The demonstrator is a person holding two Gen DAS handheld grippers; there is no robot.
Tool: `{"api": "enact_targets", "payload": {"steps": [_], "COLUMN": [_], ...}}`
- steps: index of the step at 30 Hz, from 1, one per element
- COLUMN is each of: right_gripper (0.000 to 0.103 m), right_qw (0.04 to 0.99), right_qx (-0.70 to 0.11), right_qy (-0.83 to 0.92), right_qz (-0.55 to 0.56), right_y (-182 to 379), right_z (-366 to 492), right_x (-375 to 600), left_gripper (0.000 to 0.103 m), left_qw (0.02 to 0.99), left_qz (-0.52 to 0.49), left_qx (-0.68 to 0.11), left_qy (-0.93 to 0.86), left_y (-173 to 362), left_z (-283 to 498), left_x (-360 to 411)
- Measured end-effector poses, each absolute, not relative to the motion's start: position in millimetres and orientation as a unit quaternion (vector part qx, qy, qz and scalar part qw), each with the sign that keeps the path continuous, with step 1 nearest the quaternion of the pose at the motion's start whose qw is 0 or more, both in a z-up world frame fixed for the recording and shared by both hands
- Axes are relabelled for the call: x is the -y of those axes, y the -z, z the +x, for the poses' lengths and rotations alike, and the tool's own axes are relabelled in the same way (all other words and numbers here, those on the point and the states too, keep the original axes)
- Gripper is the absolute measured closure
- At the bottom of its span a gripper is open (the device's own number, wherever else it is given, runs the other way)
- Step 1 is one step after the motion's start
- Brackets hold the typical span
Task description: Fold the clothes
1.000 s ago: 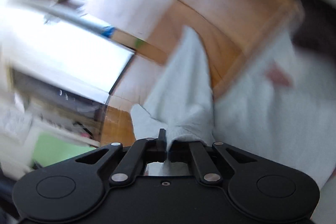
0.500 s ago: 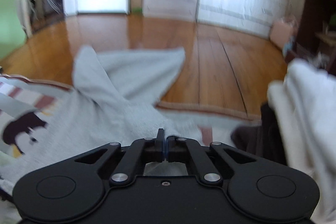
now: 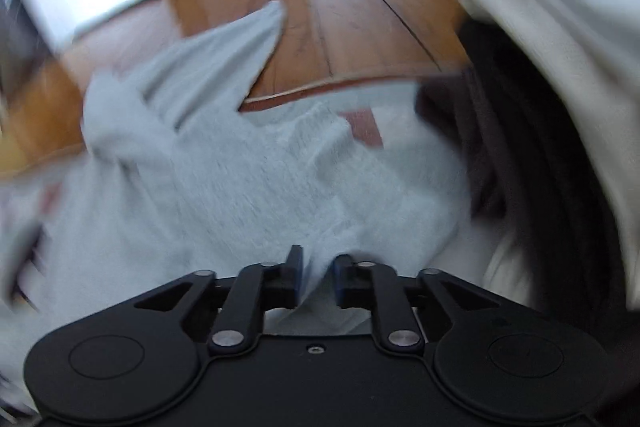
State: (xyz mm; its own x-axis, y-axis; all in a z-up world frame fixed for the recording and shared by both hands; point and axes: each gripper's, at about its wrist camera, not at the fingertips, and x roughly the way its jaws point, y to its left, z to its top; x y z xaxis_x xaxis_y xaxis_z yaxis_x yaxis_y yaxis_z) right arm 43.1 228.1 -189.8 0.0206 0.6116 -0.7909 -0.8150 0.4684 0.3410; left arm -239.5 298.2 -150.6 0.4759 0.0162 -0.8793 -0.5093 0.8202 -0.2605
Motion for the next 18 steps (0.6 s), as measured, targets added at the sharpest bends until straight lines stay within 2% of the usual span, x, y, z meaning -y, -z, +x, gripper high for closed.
{"api": "enact_targets", "payload": {"steps": [1,3,5,8,10,14,16,18], "right_gripper": [0.066,0.066,0.066,0.062,0.057,0.055,0.054,0.054], "right_qw": [0.682,0.649,0.650,0.659,0.648,0.586,0.539,0.537], "right_qx": [-0.527,-0.577,-0.584,-0.588,-0.604,-0.657,-0.688,-0.680], "right_qy": [-0.503,-0.496,-0.486,-0.469,-0.463,-0.462,-0.458,-0.469], "right_qz": [-0.063,0.000,0.015,0.007,0.034,0.109,0.162,0.171], "right_y": [196,208,213,220,223,234,244,242], "right_z": [49,59,63,68,71,74,73,71], "right_x": [-223,-216,-213,-219,-219,-220,-218,-220], "left_gripper": [0.077,0.068,0.060,0.059,0.063,0.065,0.065,0.065], "left_qw": [0.826,0.842,0.857,0.851,0.829,0.805,0.799,0.797], "left_qz": [-0.271,-0.293,-0.300,-0.332,-0.363,-0.391,-0.375,-0.365], "left_qx": [-0.468,-0.427,-0.390,-0.342,-0.355,-0.400,-0.428,-0.436], "left_qy": [-0.158,-0.151,-0.155,-0.220,-0.233,-0.199,-0.196,-0.202], "left_y": [145,131,116,117,139,179,192,196], "left_z": [-245,-255,-260,-256,-238,-200,-187,-184], "left_x": [-300,-304,-308,-326,-336,-327,-313,-306]}}
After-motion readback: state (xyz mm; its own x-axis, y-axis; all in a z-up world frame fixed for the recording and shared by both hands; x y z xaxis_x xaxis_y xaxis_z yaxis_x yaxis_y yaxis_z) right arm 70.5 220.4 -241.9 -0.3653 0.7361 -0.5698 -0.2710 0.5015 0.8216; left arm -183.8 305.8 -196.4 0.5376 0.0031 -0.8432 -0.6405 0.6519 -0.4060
